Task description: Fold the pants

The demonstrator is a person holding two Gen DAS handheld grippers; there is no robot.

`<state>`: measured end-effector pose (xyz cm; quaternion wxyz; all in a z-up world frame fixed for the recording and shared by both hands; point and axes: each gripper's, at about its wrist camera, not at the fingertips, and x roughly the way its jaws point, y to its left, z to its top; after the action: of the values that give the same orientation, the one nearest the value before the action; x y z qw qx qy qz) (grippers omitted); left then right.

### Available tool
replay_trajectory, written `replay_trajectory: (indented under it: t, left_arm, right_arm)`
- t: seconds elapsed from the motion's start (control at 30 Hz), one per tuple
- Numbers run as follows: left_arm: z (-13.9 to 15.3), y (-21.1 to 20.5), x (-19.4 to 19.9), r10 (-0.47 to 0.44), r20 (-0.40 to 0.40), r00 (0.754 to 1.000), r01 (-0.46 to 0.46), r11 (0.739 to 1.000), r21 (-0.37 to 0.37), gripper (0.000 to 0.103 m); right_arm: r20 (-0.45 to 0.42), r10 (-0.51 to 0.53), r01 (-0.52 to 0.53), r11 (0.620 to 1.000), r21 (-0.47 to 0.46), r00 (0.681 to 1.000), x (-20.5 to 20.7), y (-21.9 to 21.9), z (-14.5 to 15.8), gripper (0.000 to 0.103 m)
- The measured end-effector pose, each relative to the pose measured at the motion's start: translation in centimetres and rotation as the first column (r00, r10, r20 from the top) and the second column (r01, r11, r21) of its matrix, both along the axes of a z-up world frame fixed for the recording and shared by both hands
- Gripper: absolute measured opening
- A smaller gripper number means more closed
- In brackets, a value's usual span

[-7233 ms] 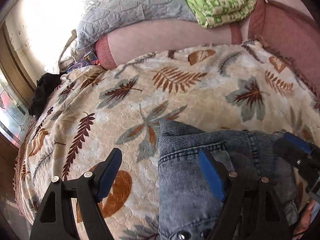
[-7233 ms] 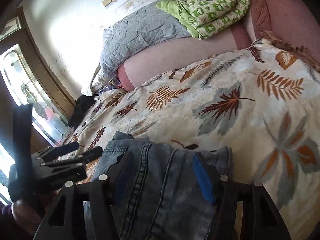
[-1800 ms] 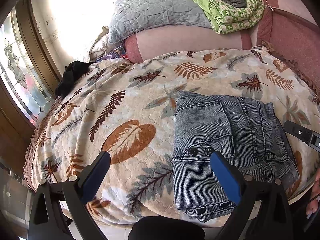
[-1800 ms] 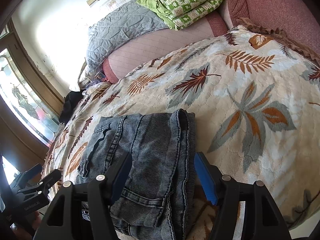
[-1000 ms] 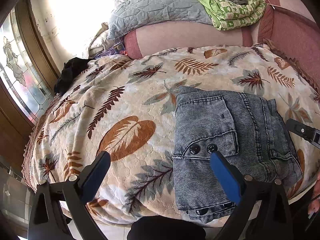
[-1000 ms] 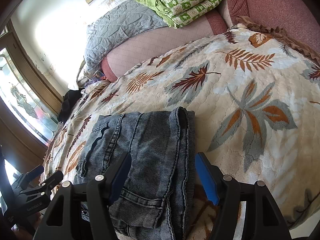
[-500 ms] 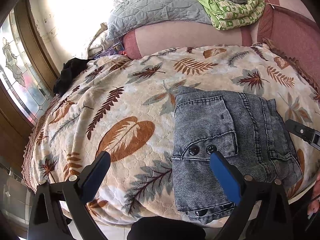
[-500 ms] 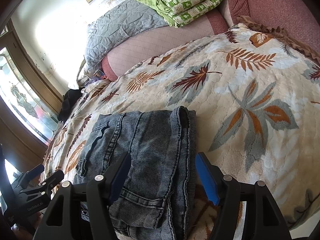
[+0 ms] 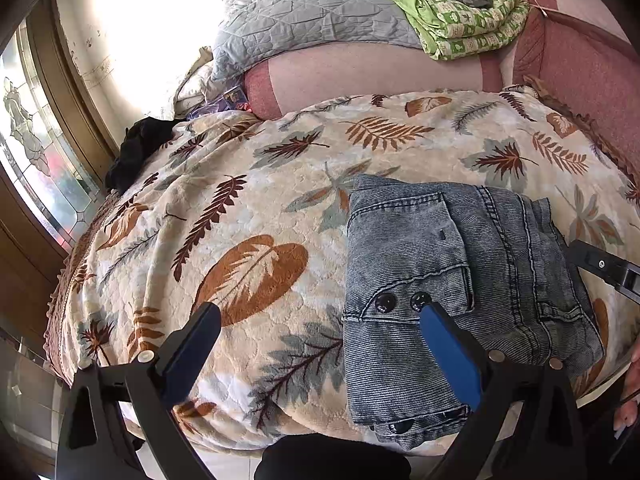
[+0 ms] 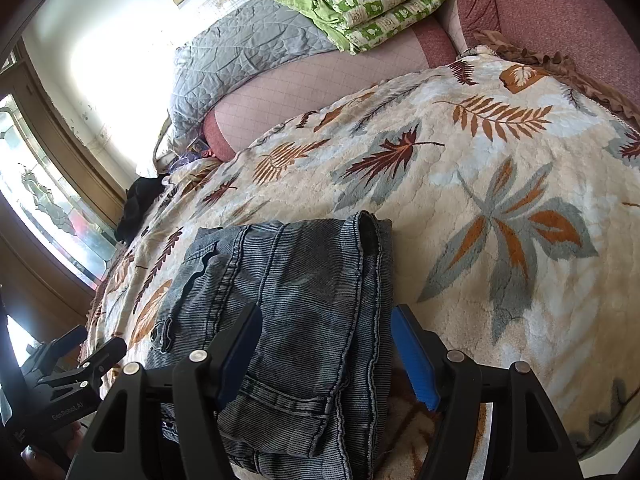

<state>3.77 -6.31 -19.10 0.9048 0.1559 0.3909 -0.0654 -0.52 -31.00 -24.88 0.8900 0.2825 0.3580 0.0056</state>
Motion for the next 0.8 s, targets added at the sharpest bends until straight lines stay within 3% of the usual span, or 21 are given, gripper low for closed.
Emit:
replay_trajectory:
  t: [0.8]
  left_arm:
    - [-0.27, 0.08, -0.07, 0.003, -0.008, 1.000, -0.003, 1.000, -0.002, 0.100]
  right_arm:
    - [0.002, -0.003, 0.003, 1.000, 0.000, 1.000, -0.05, -0.05, 0.05, 0.071]
